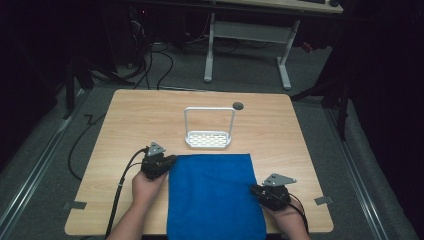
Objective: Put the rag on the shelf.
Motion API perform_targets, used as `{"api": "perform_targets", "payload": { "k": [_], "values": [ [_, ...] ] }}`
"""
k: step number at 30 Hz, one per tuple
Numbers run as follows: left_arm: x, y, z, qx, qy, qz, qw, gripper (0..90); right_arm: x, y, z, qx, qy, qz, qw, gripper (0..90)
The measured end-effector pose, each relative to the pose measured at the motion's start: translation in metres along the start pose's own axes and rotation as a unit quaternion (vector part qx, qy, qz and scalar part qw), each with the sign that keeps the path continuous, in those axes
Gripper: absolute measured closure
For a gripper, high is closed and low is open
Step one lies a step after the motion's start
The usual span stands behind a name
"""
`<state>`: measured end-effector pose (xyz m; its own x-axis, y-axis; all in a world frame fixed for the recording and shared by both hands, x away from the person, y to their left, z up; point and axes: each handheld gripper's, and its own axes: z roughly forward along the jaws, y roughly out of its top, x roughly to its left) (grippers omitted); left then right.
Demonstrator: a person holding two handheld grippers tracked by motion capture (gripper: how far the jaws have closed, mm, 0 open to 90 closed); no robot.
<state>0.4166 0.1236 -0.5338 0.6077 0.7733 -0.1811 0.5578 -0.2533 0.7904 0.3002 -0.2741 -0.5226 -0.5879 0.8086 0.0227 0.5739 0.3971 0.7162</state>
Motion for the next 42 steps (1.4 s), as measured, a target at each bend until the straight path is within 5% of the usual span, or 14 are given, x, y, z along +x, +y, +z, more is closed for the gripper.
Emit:
{"api": "perform_targets", "payload": {
  "k": [5, 13, 17, 25, 32, 34, 42],
  "values": [
    [0.002, 0.000, 0.001, 0.002, 0.003, -0.005, 1.0000, 86.0, -0.004, 0.003, -0.005, -0.047, -0.025, 0.035, 0.9980, 66.4],
    [0.001, 0.001, 0.003, 0.010, -0.009, -0.002, 0.9999, 85.0, -0.022, 0.026, 0.018, -0.059, -0.055, 0.078, 0.9937, 60.7],
    [0.000, 0.001, 0.004, 0.019, -0.008, 0.006, 0.9998, 85.0, -0.036, 0.047, 0.037, -0.044, -0.082, 0.078, 0.9926, 58.7],
    [0.001, 0.002, 0.004, 0.020, -0.012, -0.001, 0.9997, 84.1, -0.053, 0.065, 0.067, -0.017, -0.091, 0.088, 0.9919, 55.6],
    [0.002, 0.002, 0.004, 0.019, -0.010, -0.004, 0.9998, 83.5, -0.059, 0.064, 0.072, -0.011, -0.086, 0.095, 0.9917, 54.7],
    [0.002, 0.002, 0.004, 0.018, -0.010, -0.006, 0.9998, 83.1, -0.059, 0.064, 0.074, -0.012, -0.086, 0.081, 0.9929, 55.2],
    [0.003, 0.002, 0.005, 0.019, -0.006, -0.012, 0.9997, 79.0, -0.051, 0.065, 0.075, -0.009, -0.088, 0.061, 0.9942, 69.7]
  ]
}}
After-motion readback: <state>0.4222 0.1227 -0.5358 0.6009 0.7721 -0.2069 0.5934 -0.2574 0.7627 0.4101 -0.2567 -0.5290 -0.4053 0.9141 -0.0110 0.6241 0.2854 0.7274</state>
